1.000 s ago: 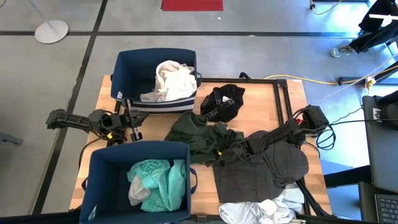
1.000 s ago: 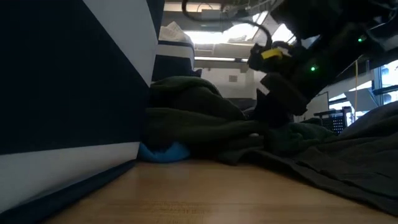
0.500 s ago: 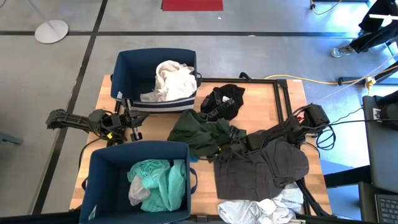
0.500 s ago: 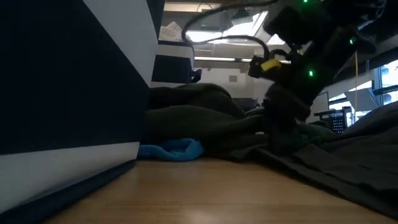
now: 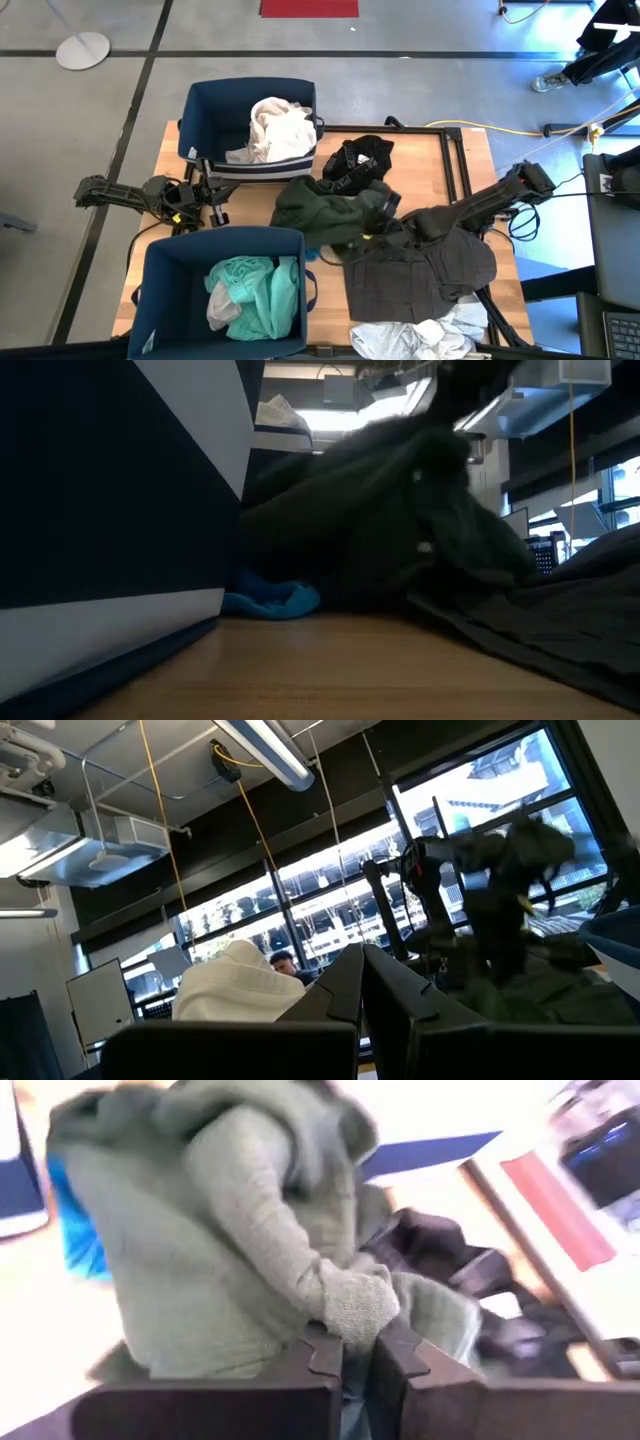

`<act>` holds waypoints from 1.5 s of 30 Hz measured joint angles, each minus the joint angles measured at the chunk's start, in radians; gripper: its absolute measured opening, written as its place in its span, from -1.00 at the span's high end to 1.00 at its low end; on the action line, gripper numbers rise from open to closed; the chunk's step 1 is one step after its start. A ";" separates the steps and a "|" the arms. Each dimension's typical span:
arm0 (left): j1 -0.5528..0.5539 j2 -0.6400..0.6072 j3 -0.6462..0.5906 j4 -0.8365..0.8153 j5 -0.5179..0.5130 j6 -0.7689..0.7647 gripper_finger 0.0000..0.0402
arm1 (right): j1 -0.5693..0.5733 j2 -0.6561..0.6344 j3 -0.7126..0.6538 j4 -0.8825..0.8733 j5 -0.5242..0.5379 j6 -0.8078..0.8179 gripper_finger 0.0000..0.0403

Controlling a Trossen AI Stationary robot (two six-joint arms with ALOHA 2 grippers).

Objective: Sort clothes
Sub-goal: Put the dark green polo shirt into the bottom blue laundry bin

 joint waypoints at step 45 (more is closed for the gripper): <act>0.000 -0.001 0.000 0.008 0.000 0.005 1.00 | -0.005 0.051 0.678 0.585 -0.126 -0.931 0.90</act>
